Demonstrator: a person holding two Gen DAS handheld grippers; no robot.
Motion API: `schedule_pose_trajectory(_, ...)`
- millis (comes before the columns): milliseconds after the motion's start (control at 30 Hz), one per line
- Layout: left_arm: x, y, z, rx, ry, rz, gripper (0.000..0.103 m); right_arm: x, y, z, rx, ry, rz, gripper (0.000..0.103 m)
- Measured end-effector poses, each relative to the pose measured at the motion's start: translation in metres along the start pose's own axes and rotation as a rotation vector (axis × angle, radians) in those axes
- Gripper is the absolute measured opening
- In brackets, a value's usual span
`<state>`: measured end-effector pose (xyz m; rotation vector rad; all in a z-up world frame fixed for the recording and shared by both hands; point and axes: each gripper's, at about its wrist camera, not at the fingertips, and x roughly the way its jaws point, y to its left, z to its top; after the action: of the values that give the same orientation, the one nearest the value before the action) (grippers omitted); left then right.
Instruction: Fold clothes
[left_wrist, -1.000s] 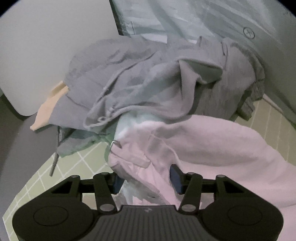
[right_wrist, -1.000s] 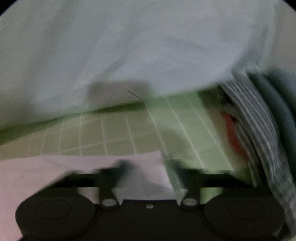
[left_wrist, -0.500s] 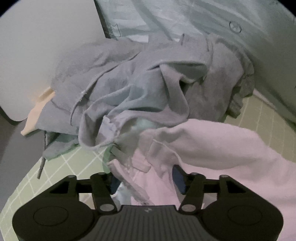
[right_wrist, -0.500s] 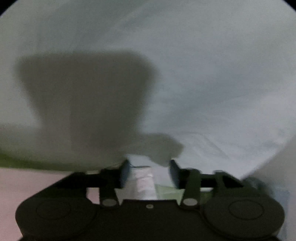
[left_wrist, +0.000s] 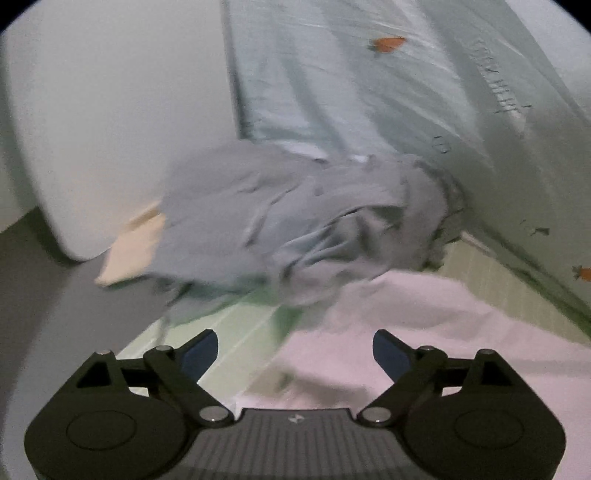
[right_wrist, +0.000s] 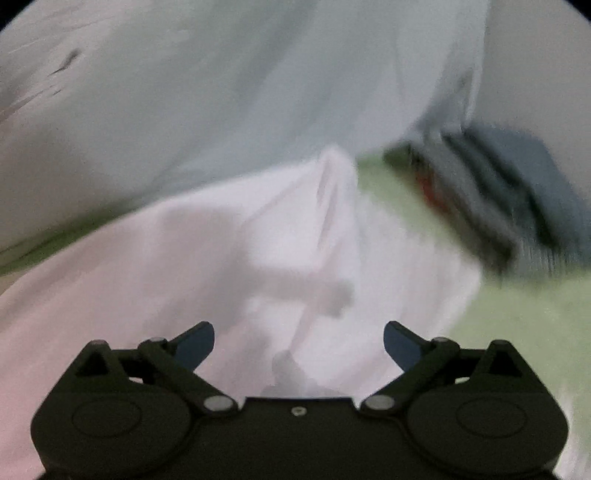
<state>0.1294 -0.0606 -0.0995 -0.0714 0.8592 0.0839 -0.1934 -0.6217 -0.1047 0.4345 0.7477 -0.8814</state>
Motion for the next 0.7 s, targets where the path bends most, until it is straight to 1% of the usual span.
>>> schedule_pose_trajectory(67, -0.008, 0.025, -0.013, -0.031, 0.024, 0.007, 0.091, -0.020, 0.018, -0.028, 0.012, 0.042, 0.039, 0.100)
schedule_pose_trajectory(167, -0.007, 0.067, -0.044, -0.141, 0.128, -0.022, 0.091, -0.048, 0.038, -0.068, 0.040, 0.092, 0.069, 0.100)
schedule_pose_trajectory(267, -0.002, 0.104, -0.078, -0.240, 0.230, -0.033, 0.091, -0.066, 0.061, -0.096, 0.038, 0.152, 0.114, 0.100)
schedule_pose_trajectory(300, -0.002, 0.113, -0.088, -0.275, 0.251, -0.039, 0.091, -0.072, 0.068, -0.103, 0.032, 0.169, 0.129, 0.100)
schedule_pose_trajectory(400, -0.003, 0.133, -0.111, -0.356, 0.283, -0.112, 0.091, -0.090, 0.089, -0.116, 0.012, 0.177, 0.161, 0.100)
schedule_pose_trajectory(433, -0.004, 0.135, -0.116, -0.356, 0.275, -0.133, 0.091, -0.094, 0.093, -0.120, 0.013, 0.182, 0.172, 0.100)
schedule_pose_trajectory(533, -0.006, 0.131, -0.120, -0.318, 0.242, -0.152, 0.089, -0.107, 0.104, -0.131, 0.016, 0.197, 0.205, 0.100)
schedule_pose_trajectory(567, -0.005, 0.128, -0.120, -0.309, 0.233, -0.171, 0.080, -0.110, 0.106, -0.136, 0.010, 0.201, 0.212, 0.100)
schedule_pose_trajectory(600, -0.003, 0.125, -0.120, -0.299, 0.224, -0.190, 0.067, -0.114, 0.109, -0.141, 0.004, 0.205, 0.219, 0.100)
schedule_pose_trajectory(633, -0.002, 0.123, -0.119, -0.295, 0.219, -0.213, 0.060, -0.119, 0.111, -0.147, -0.004, 0.210, 0.226, 0.100)
schedule_pose_trajectory(667, 0.000, 0.123, -0.118, -0.299, 0.220, -0.232, 0.048, -0.123, 0.113, -0.154, -0.012, 0.215, 0.234, 0.100)
schedule_pose_trajectory(700, 0.000, 0.123, -0.118, -0.306, 0.219, -0.230, 0.033, -0.128, 0.115, -0.160, -0.019, 0.220, 0.241, 0.100)
